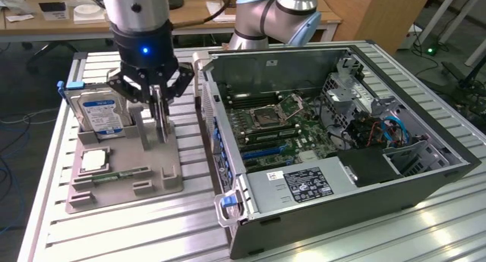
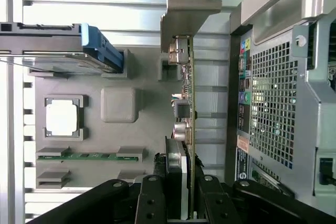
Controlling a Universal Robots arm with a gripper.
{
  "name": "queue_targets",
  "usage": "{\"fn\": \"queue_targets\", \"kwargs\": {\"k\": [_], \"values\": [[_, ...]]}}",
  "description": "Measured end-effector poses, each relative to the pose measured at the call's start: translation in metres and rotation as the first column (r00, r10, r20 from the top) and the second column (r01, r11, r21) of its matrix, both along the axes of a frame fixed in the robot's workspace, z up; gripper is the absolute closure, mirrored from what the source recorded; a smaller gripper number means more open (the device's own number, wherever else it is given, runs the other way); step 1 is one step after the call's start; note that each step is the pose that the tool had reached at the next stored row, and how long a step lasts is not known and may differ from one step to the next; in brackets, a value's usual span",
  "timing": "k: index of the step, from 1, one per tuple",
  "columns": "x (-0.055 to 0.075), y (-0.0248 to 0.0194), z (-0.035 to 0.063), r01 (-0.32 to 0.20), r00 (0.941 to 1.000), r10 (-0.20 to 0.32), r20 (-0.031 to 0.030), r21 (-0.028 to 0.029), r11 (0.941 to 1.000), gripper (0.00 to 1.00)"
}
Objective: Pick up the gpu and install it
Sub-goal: 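Pick up the gpu and move the gpu toward the slot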
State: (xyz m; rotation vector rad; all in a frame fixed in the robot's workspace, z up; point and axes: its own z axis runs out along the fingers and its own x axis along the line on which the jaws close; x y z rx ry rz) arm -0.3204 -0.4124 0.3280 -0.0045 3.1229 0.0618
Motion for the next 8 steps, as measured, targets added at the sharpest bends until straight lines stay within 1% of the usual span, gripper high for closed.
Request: {"fn": "queue_targets", "kwargs": {"k": [8], "values": [[0.0,0.0,0.0318,0.0,1.0,0.0,-0.0007,0.001,1.0,0.72]]}}
